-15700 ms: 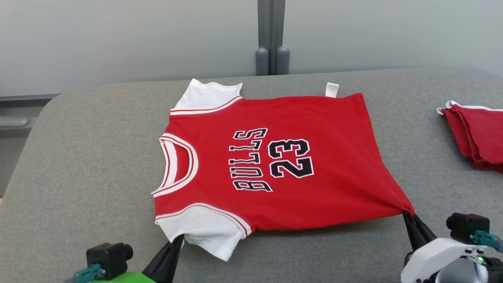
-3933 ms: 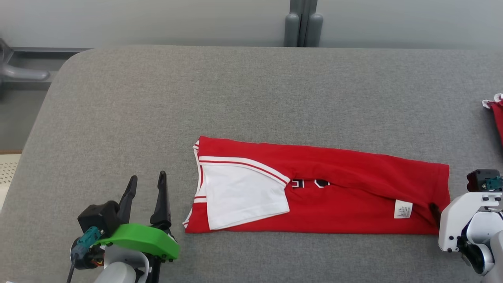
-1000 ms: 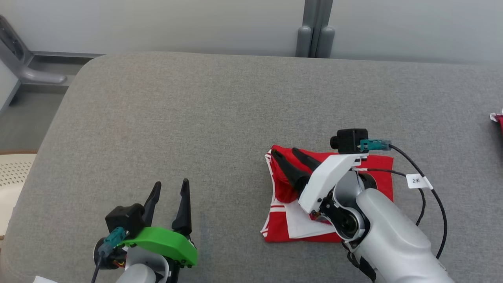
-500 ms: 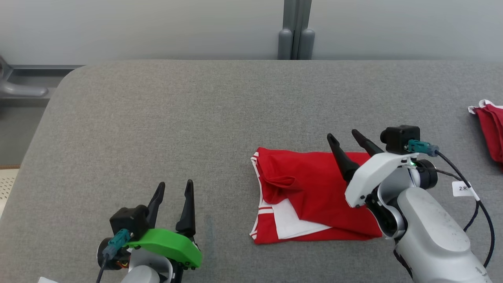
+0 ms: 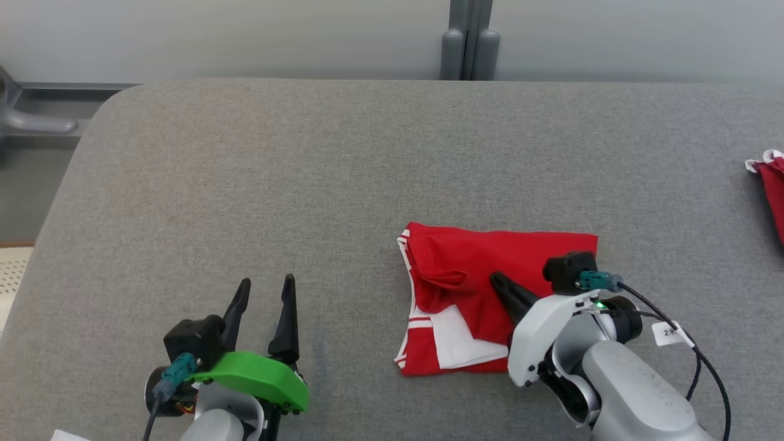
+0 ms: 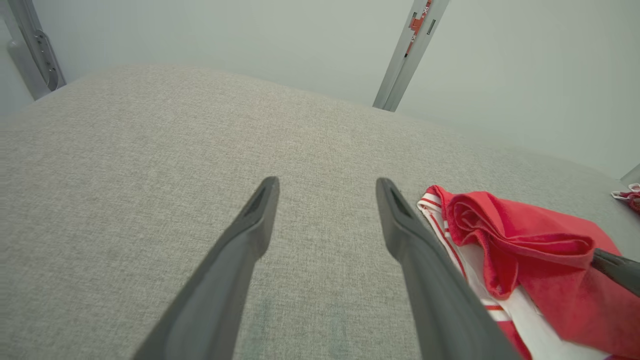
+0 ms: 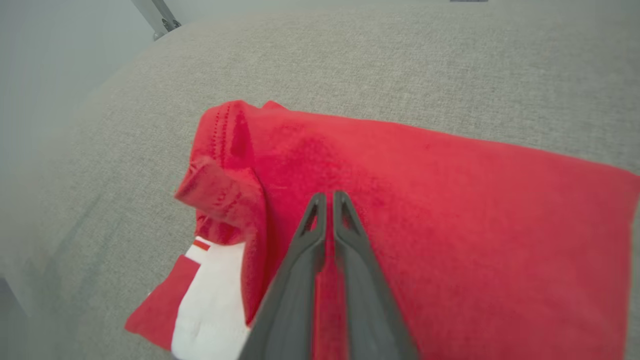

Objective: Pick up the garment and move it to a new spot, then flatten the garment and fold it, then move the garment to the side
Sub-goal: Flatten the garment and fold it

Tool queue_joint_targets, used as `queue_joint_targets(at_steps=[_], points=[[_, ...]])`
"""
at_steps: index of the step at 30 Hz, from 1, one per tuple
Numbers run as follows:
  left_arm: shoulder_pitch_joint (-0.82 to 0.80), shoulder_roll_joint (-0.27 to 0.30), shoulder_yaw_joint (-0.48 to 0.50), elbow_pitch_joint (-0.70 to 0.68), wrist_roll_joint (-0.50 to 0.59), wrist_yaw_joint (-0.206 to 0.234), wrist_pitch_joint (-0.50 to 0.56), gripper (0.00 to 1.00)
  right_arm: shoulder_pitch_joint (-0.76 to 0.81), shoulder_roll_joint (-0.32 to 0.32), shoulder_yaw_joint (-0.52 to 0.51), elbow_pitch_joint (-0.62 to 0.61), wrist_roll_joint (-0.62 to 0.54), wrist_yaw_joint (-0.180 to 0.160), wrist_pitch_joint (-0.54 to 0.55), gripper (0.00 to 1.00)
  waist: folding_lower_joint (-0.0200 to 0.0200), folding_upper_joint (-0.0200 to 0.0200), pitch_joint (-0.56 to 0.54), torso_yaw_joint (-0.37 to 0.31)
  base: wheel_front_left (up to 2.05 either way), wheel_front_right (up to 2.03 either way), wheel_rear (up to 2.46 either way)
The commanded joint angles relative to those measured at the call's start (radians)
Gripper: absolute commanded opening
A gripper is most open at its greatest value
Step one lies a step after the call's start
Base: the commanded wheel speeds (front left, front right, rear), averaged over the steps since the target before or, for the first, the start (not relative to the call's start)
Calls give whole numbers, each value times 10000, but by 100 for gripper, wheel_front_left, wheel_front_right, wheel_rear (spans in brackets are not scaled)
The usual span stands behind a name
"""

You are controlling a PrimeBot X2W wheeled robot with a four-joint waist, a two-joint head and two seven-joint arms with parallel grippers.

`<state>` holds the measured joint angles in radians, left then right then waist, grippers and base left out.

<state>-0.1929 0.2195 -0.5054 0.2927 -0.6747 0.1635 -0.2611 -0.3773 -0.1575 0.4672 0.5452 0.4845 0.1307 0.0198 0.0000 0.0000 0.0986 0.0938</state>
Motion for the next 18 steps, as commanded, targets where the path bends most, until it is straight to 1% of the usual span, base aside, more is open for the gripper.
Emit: queue_joint_targets(at_steps=[1, 10, 15, 18], points=[[-136, 71, 53, -32, 84, 25, -37, 100, -149, 59, 173, 124, 100, -3, -58, 0, 0, 0, 29, 114, 0, 0, 0], [-155, 27, 171, -54, 86, 16, -36, 100, -665, 413, 1812, 786, 551, -3, -164, 0, 0, 0, 91, 476, 0, 0, 0], [-150, -6, 277, -46, 98, 8, -38, 100, -829, 459, 2779, 1035, 911, -3, -198, 0, 0, 0, 119, 495, 0, 0, 0], [-122, -21, 359, -51, 123, 21, -39, 100, -948, 407, 3106, 1111, 1110, -3, -430, 0, 0, 0, 111, 418, 0, 0, 0]])
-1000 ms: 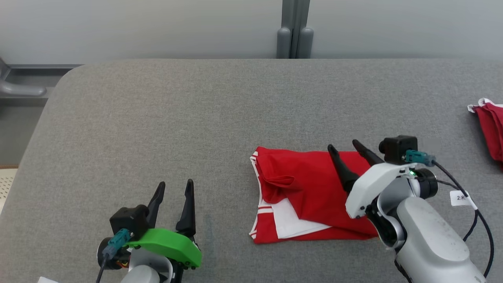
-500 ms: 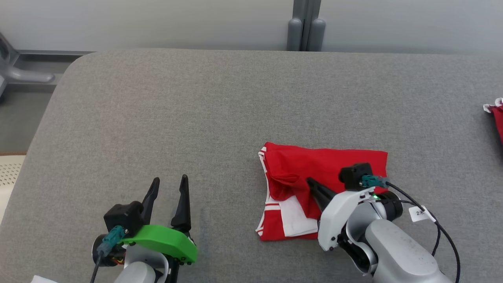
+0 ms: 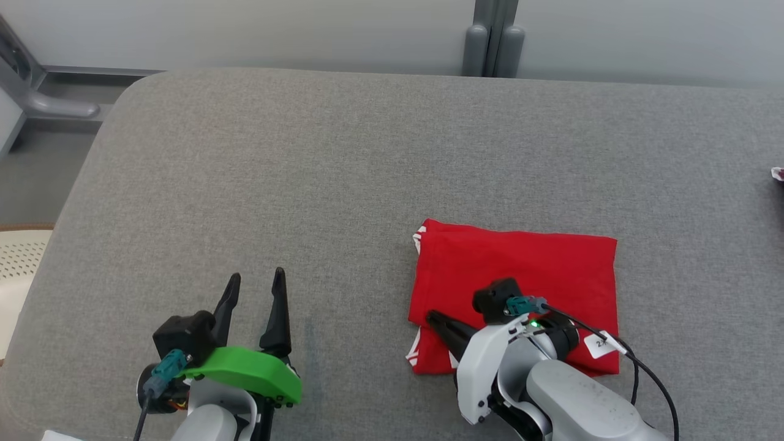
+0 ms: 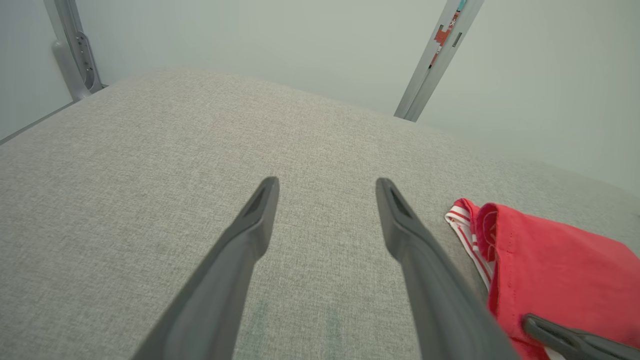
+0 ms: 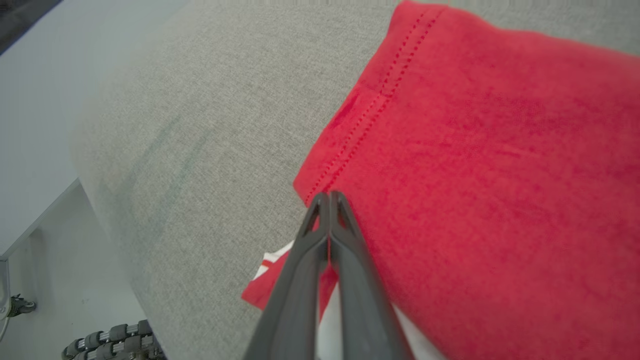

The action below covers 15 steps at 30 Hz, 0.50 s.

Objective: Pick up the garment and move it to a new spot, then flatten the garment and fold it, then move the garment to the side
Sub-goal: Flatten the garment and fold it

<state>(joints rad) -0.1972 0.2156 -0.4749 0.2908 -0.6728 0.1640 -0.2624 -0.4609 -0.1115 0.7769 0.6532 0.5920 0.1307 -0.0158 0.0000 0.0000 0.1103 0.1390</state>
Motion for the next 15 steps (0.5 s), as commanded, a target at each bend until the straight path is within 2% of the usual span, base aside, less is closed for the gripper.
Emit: queue_joint_targets(at_steps=[1, 2, 4, 5, 6, 10, 15], points=[[-71, 14, 87, -61, 128, 1, -26, 100, -192, -93, 48, 37, 106, -3, -224, 0, 0, 0, -14, -82, 0, 0, 0], [-58, 19, 104, -65, 149, -20, -27, 100, -247, -121, 68, 45, 159, -3, -334, 0, 0, 0, -24, -126, 0, 0, 0], [-56, 24, 143, -93, 254, -63, -27, 100, -344, -167, 46, -8, 241, -3, -666, 34, 0, 0, -62, -234, 0, 0, 0], [-63, 15, 155, -107, 303, -70, -26, 100, -383, -191, 9, -53, 292, -3, -827, 60, 0, 0, -84, -292, 0, 0, 0], [-76, 8, 155, -111, 344, -87, -28, 100, -407, -220, -15, -97, 316, -3, -959, 100, 0, 0, -107, -339, 0, 0, 0], [-236, -56, 176, -157, 575, -170, -28, 100, -489, -418, -520, -207, 316, -3, -1623, 100, 0, 0, -253, -557, 0, 0, 0], [-388, -289, 247, -162, 958, -319, -26, 100, -250, -648, -1652, -267, -433, -3, -2238, 100, 0, 0, -529, -831, 0, 0, 0]])
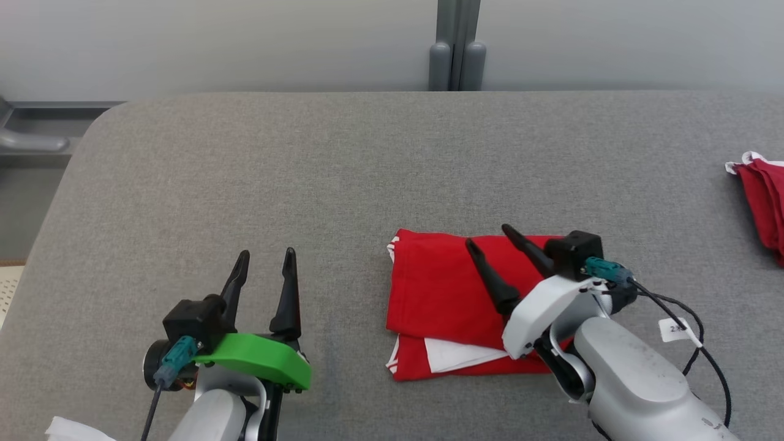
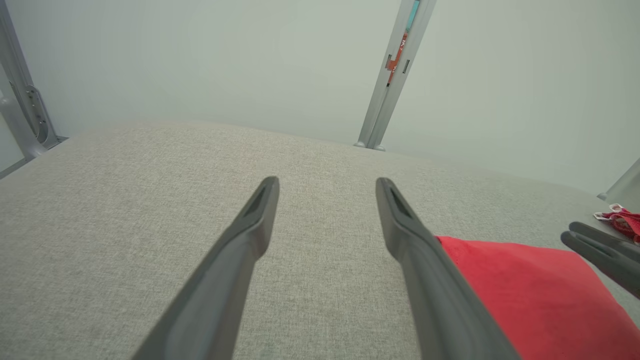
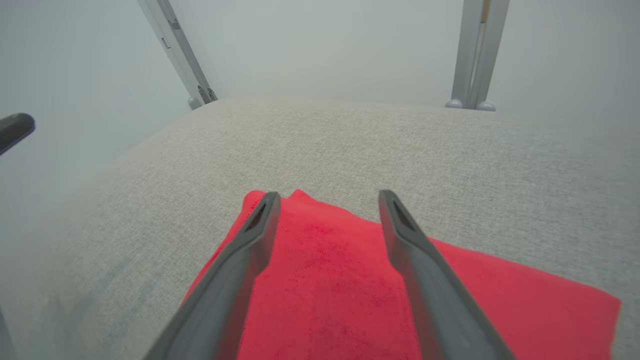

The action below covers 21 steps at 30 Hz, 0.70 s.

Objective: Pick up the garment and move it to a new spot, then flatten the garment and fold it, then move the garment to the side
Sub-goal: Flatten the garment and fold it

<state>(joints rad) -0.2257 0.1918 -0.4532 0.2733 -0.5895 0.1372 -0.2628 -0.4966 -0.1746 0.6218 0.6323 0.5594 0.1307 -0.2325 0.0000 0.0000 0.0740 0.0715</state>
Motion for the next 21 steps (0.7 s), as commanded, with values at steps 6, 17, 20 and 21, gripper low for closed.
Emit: queue_joint_targets(at_steps=[6, 17, 20, 21], points=[[28, -433, 192, 143, 484, -196, -22, 100, 1011, 159, -1952, -565, -1161, -3, -297, 100, 0, 0, -559, -385, 0, 0, 0], [806, -858, 827, 320, 1067, -517, -13, 100, 3323, 869, -4835, -2543, -3106, -3, -286, 100, 0, 0, -905, -413, 0, 0, 0], [1105, -901, 1040, 273, 1268, -536, -13, 100, 3807, 1090, -5225, -3101, -3347, -3, -176, 100, 0, 0, -940, -409, 0, 0, 0], [1208, -911, 1112, 251, 1348, -537, -13, 100, 3971, 1129, -5333, -3274, -3426, -3, -117, 100, 0, 0, -946, -417, 0, 0, 0]])
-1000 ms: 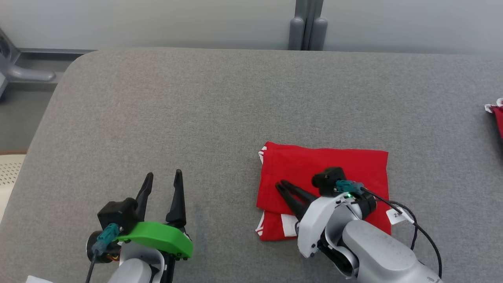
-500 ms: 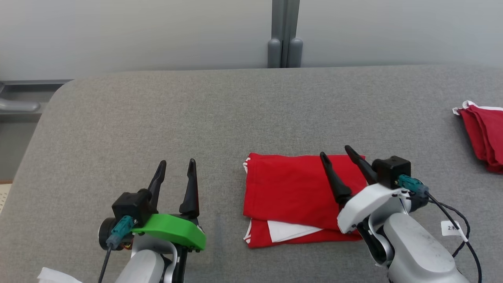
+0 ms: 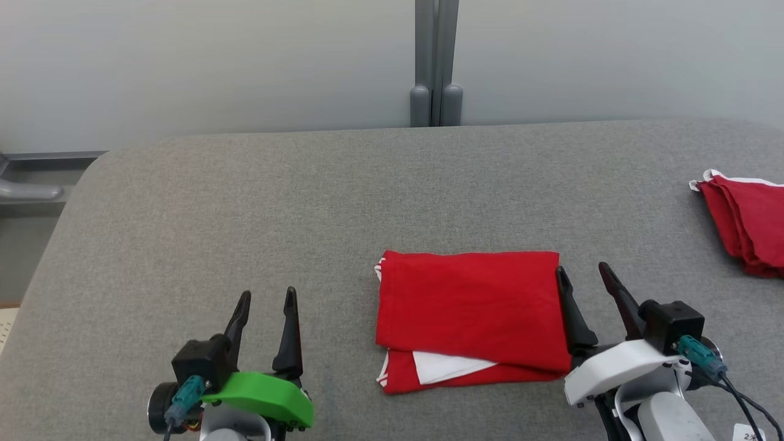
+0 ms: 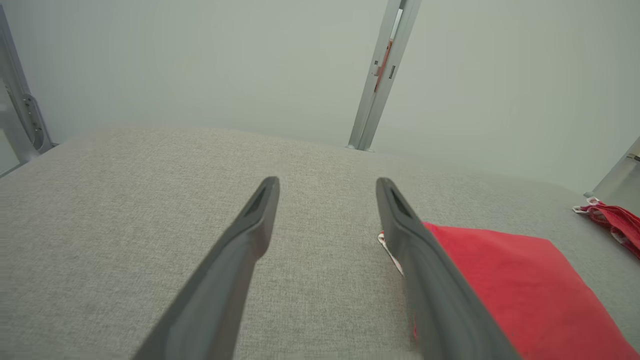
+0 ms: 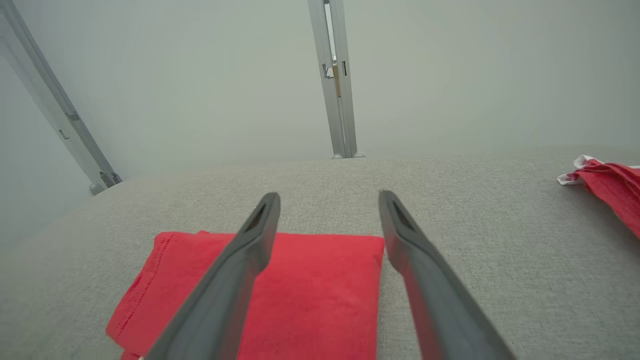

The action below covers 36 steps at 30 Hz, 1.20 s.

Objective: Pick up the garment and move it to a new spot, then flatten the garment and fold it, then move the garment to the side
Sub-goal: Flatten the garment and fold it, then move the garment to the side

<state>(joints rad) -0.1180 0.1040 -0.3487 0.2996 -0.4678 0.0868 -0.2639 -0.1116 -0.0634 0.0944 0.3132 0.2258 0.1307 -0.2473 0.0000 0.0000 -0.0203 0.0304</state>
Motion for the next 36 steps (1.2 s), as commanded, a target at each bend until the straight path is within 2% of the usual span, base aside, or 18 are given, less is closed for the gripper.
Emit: queue_joint_targets(at_steps=[1, 10, 31, 36], points=[[203, -45, 110, -36, 173, -53, -2, 100, 230, 26, -123, -209, -148, -5, 76, 100, 0, 0, -5, -13, 0, 0, 0], [624, -128, 361, 1, 520, -185, -2, 100, 744, 114, -441, -955, -11, -5, 380, 100, 0, 0, -19, -37, 0, 0, 0], [696, -262, 496, 251, 788, -386, -2, 100, 889, 120, -316, -979, 85, -5, 610, 100, 0, 0, -112, 21, 0, 0, 0], [688, -282, 491, 261, 820, -425, -2, 100, 818, 113, -539, -833, -205, -5, 989, 100, 0, 0, -133, 78, 0, 0, 0]])
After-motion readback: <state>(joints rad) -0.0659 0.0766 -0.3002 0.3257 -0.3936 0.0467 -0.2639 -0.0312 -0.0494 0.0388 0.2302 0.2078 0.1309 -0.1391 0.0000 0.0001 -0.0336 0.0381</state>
